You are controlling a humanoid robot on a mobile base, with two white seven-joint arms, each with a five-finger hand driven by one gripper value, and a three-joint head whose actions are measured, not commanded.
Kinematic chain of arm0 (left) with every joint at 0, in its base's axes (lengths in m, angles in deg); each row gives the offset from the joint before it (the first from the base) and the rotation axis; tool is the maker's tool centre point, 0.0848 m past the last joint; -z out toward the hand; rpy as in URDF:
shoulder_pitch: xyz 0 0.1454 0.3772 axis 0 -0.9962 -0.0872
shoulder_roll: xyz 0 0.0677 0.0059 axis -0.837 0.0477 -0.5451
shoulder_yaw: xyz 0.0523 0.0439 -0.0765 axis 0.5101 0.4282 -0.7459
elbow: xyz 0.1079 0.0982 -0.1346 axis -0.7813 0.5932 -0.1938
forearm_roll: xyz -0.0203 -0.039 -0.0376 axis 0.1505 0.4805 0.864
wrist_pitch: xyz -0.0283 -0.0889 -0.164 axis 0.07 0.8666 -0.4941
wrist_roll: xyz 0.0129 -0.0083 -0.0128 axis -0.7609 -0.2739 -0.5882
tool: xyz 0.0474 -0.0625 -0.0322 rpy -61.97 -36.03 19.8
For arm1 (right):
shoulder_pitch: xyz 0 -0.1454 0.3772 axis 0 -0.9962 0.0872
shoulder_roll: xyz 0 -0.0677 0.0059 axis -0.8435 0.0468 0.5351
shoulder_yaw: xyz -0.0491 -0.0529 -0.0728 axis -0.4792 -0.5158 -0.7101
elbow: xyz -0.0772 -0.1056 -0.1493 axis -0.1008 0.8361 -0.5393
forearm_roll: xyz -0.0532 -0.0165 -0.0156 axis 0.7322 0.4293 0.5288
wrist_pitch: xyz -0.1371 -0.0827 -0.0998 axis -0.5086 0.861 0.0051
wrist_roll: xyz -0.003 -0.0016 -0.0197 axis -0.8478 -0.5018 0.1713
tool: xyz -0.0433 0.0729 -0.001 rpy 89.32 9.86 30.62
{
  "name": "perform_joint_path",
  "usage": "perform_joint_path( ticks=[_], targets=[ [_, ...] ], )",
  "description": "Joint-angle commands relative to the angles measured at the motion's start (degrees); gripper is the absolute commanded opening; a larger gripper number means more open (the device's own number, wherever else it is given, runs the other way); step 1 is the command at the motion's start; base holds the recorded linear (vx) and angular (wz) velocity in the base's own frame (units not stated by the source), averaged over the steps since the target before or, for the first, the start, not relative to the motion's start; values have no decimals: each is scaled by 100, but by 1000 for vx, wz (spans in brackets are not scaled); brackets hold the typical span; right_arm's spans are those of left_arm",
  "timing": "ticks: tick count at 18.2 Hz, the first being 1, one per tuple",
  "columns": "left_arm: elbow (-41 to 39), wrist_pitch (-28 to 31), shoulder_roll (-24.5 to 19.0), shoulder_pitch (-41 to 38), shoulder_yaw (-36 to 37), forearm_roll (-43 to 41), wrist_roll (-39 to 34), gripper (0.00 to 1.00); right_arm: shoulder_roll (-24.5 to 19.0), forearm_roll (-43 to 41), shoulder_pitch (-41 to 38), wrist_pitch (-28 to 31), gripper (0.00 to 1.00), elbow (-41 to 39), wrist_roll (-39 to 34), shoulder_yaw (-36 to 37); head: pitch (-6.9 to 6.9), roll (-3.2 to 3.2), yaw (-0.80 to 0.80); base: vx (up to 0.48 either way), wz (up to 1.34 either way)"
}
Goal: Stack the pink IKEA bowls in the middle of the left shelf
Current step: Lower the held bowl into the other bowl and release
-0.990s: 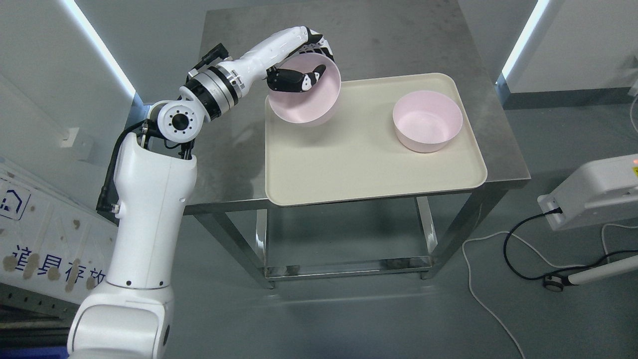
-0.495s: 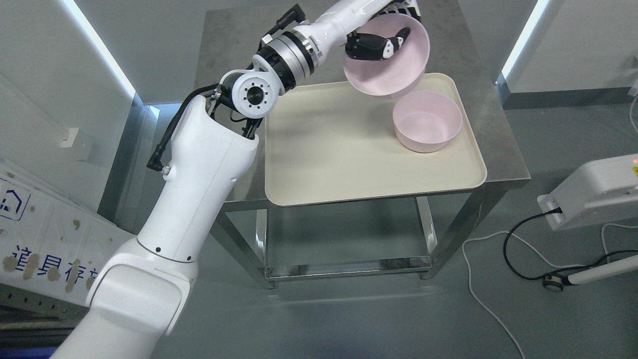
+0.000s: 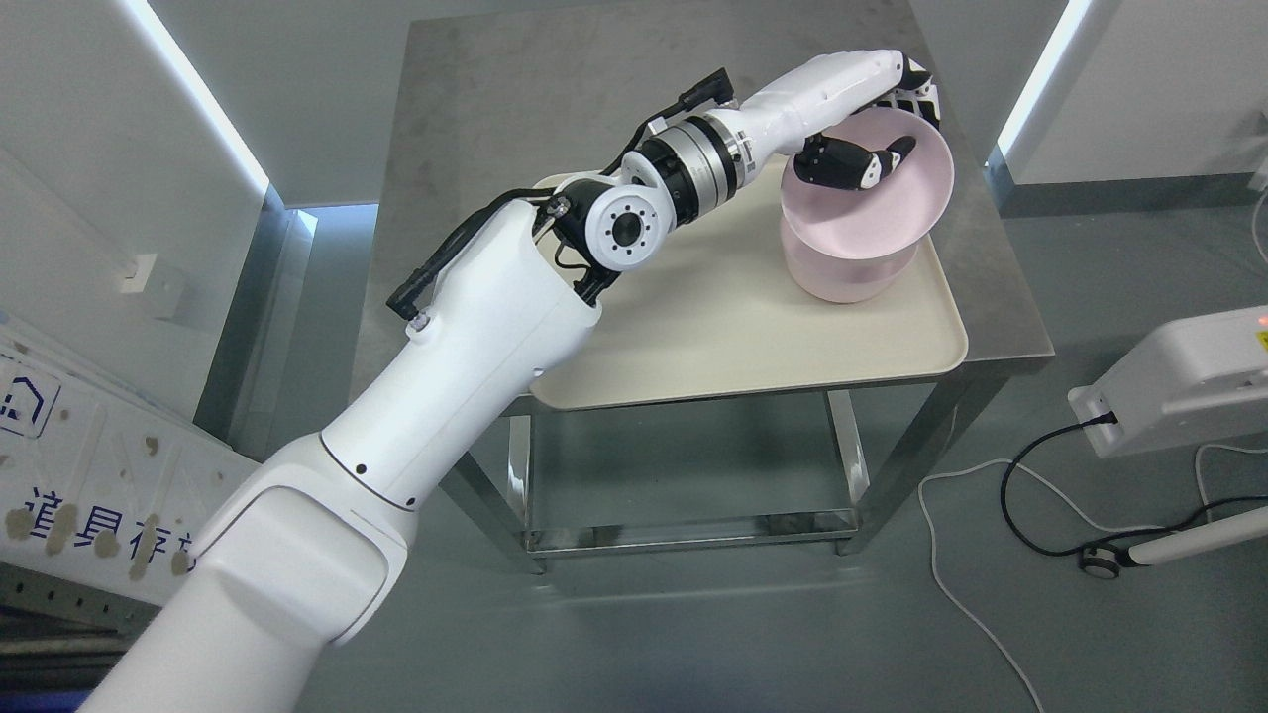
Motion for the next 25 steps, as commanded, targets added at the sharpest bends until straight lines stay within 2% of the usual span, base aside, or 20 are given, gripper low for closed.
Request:
perform_joint_path(
  ticks=[1,8,11,14,15,17,19,20,22,25],
  targets=[
    [897,4,5,147,703,121,-82,3,100,-9,2,2,100,0,0,0,0,0,0,0,0],
    [1003,13,5,156,421,95,-170,6,100,0,2,2,100,0,0,0,0,0,0,0,0],
    [959,-5,5,156,325,130,-214,17,100,0,2,2,100,0,0,0,0,0,0,0,0],
    [942,-31,5,147,0,130,-232,41,100,0,2,2,100,0,0,0,0,0,0,0,0],
    [942,-40,5,139,-140,130,-232,45,100,0,2,2,100,0,0,0,0,0,0,0,0],
    [898,-49,5,130,-421,130,-293,61,100,0,-7,2,100,0,0,0,0,0,0,0,0],
    [374,-58,5,34,-947,148,-608,80,100,0,2,2,100,0,0,0,0,0,0,0,0],
    [14,-75,5,-115,-1246,174,-592,84,100,0,-7,2,100,0,0,0,0,0,0,0,0],
    [-873,-206,5,-745,-1748,270,-348,88,100,0,2,2,100,0,0,0,0,0,0,0,0],
    [-1947,-260,5,-1765,-1943,271,740,88,100,0,2,2,100,0,0,0,0,0,0,0,0]
  ],
)
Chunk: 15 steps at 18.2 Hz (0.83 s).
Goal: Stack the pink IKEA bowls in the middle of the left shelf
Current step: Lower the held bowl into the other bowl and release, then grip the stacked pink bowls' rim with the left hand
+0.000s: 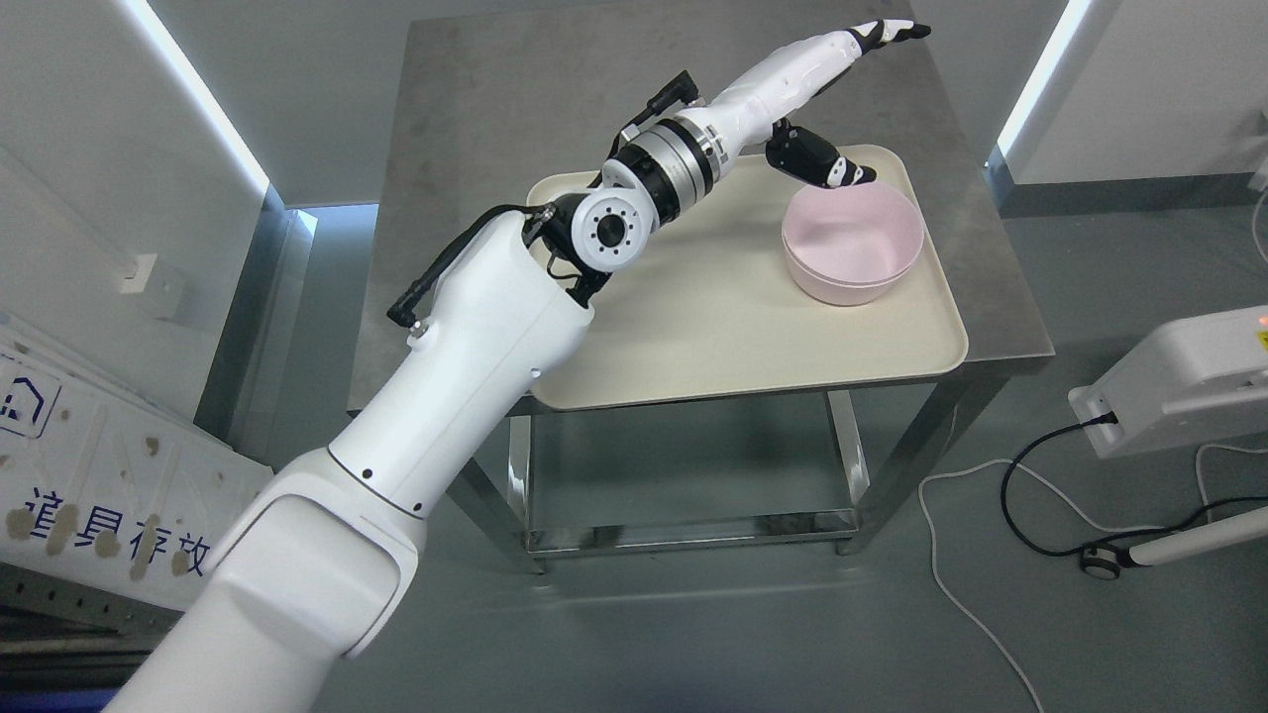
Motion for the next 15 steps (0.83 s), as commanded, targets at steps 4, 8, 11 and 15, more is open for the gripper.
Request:
perform_joint_path(
  ticks=[4,8,11,15],
  targets=[
    [-2239,-18,-89,-1459,-1036,-531,1424,86,100,0,-7,2,100,0,1,0,0,0,0,0,0],
    [-2003,236,-89,-1433,-913,-1639,1425,84,100,0,2,2,100,0,1,0,0,0,0,0,0],
    [-1766,325,-89,-1380,-869,-1965,1425,79,100,0,2,2,100,0,1,0,0,0,0,0,0],
    [-1580,325,-89,-1371,-527,-2213,1425,74,100,0,2,2,100,0,1,0,0,0,0,0,0]
  ],
)
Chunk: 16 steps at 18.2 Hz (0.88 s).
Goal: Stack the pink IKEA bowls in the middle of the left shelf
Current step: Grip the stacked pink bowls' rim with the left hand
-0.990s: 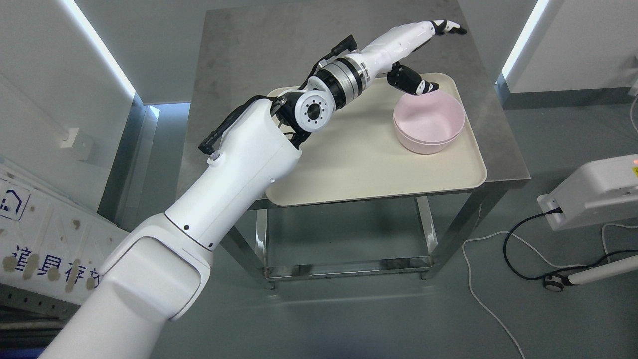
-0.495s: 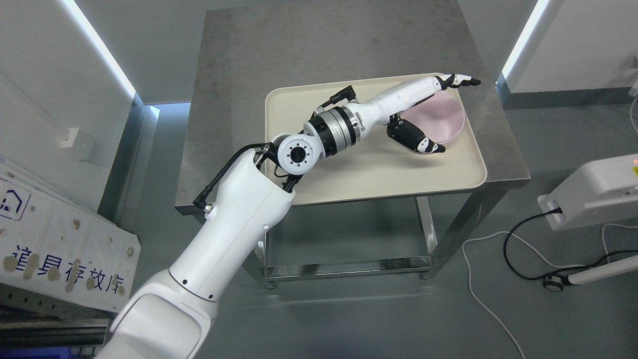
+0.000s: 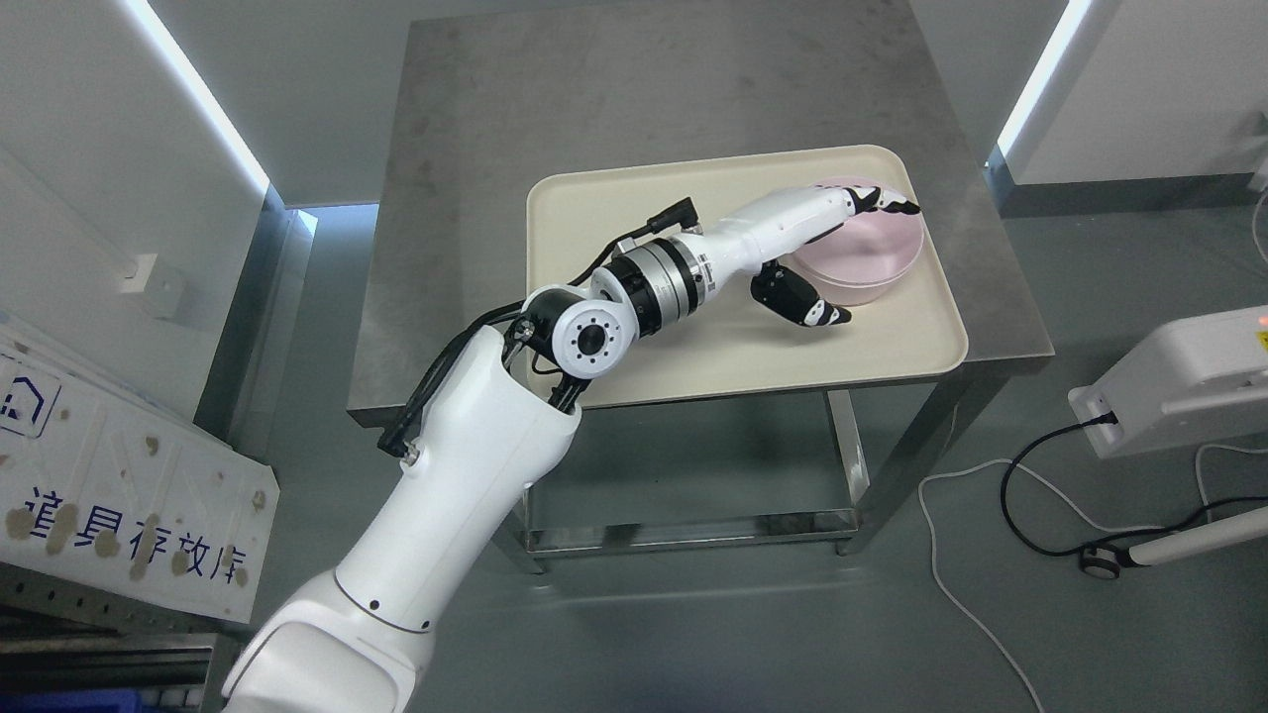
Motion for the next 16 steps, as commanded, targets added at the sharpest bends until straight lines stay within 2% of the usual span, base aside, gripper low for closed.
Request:
perform_joint_path(
  ticks=[1,8,11,16],
  targets=[
    [-41,21,-97,-45,247,-533,4,73,100,0,2,2,100,0,1,0,0,0,0,0,0],
    [846,-57,-97,596,626,-849,-5,59,100,0,2,2,100,0,1,0,0,0,0,0,0],
    [909,-119,-97,606,652,-858,-5,51,100,0,-7,2,100,0,1,0,0,0,0,0,0],
    [1120,-313,-97,588,652,-919,-5,44,100,0,1,2,100,0,1,0,0,0,0,0,0]
  ],
)
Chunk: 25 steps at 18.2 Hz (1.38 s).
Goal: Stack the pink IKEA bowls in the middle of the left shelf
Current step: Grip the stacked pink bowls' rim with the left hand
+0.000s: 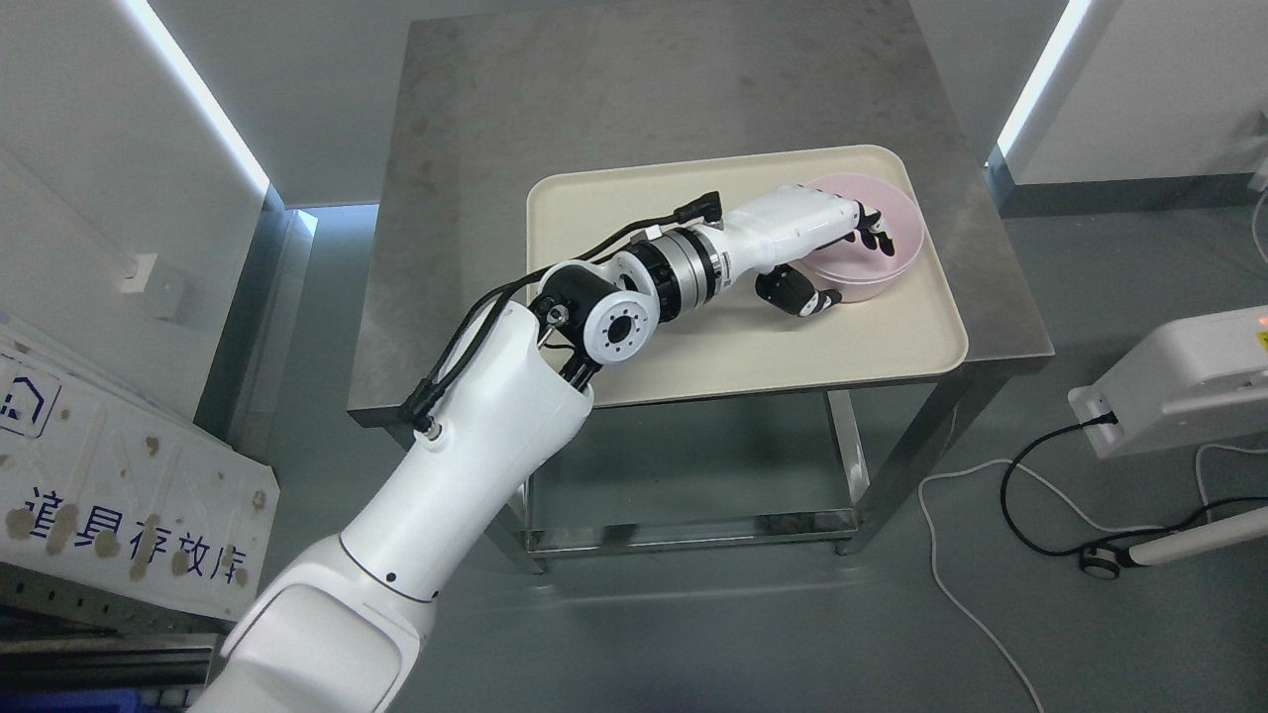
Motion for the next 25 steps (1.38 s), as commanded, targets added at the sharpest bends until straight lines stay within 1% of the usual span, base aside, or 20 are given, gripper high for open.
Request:
perform_joint_path(
  ticks=[1,3,5,8,9,11,14,16,19,21,24,25],
  targets=[
    [506,-74,-100,72,176,-172,-5,44,100,0,1,2,100,0,1,0,0,0,0,0,0],
    [550,-170,-100,72,124,-172,-13,36,100,0,1,2,100,0,1,0,0,0,0,0,0],
    [620,-433,-100,63,36,-172,-13,27,100,0,1,2,100,0,1,0,0,0,0,0,0],
    [699,-846,-100,45,-358,-164,-5,8,100,0,1,2,100,0,1,0,0,0,0,0,0],
    [699,-970,-100,45,-534,-137,-5,4,100,0,1,2,100,0,1,0,0,0,0,0,0],
    [682,-1119,-100,45,-868,-85,-13,2,100,0,1,2,100,0,1,0,0,0,0,0,0],
    [620,-1523,-100,28,-1544,-67,-14,2,100,0,1,2,100,0,1,0,0,0,0,0,0],
    [594,-1892,-100,19,-2141,-58,13,2,100,0,1,2,100,0,1,0,0,0,0,0,0],
    [332,-2367,-100,-121,-2792,143,214,2,100,0,1,2,100,0,1,0,0,0,0,0,0],
    [-54,-2500,-100,-427,-2987,328,337,3,100,0,-7,2,100,0,1,0,0,0,0,0,0],
    [-845,-2552,-100,-1139,-3032,372,575,4,100,0,1,2,100,0,1,0,0,0,0,0,0],
    [-1039,-2675,-100,-1350,-3058,373,584,3,100,0,1,2,100,0,1,0,0,0,0,0,0]
  ],
)
